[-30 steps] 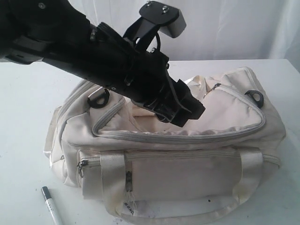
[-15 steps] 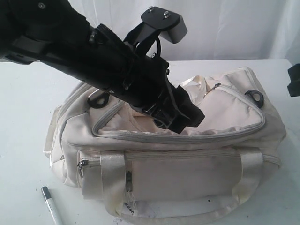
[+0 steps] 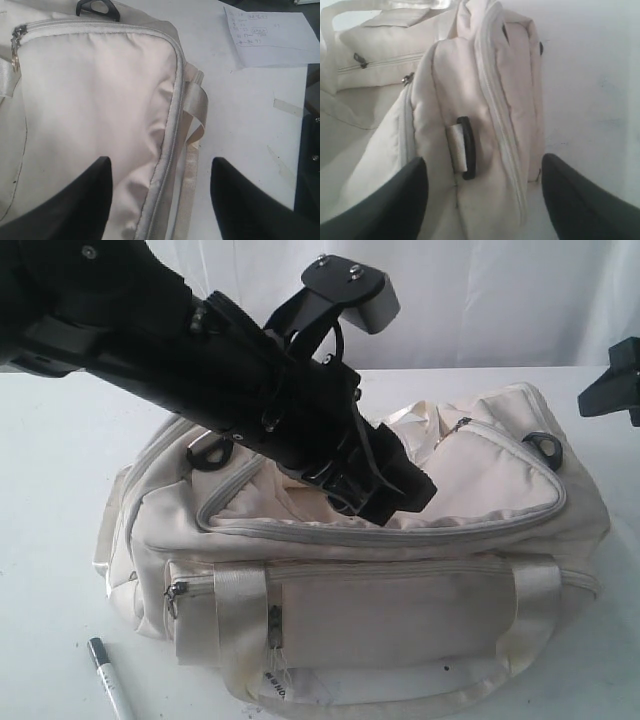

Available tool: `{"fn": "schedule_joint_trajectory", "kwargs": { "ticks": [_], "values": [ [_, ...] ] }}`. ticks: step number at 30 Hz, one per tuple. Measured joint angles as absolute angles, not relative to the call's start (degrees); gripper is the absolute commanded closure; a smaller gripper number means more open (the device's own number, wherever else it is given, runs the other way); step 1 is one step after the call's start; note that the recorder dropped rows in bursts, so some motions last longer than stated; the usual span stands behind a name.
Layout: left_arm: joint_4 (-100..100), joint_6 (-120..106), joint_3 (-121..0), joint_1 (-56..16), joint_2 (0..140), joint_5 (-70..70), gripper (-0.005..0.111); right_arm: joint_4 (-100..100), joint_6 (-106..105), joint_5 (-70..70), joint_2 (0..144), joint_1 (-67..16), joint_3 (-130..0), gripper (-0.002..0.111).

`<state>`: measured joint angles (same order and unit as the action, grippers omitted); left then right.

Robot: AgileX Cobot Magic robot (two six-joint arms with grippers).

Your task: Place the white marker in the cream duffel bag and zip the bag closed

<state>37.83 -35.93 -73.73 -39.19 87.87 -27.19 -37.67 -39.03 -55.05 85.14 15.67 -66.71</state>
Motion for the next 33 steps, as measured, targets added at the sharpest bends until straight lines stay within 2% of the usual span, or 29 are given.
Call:
{"fn": "schedule_joint_trajectory", "kwargs": {
  "ticks": [2,4,25,26,30,33],
  "values": [
    [37.8,-35.9,-73.7,-39.2,87.9,-27.2,0.045,-38.4,-41.2,-55.3,85.6,14.9,-66.7,0.032],
    [37.8,-35.9,-73.7,-39.2,87.9,-27.2,0.045,-38.5,-42.1,-55.3,86.1,14.2,-66.7,0.03],
    [37.8,-35.9,-73.7,-39.2,87.9,-26.3,0.045,-41.6,-47.5,-53.8,97.5,13.1,-66.7,0.031],
    [37.8,-35.9,-73.7,-39.2,87.9,-25.8,0.045,-43.6,-48.9,-53.9,98.1,13.1,-66.7,0.034],
    [37.8,-35.9,-73.7,-39.2,87.9,-23.3,0.045,-45.2,-50.4,-54.2,99.5,12.5,-66.7,0.078],
    [37.8,-35.9,-73.7,-39.2,87.9,-20.2,0.045,-47.2,-51.1,-55.5,99.5,12.5,-66.8,0.103]
  ]
}}
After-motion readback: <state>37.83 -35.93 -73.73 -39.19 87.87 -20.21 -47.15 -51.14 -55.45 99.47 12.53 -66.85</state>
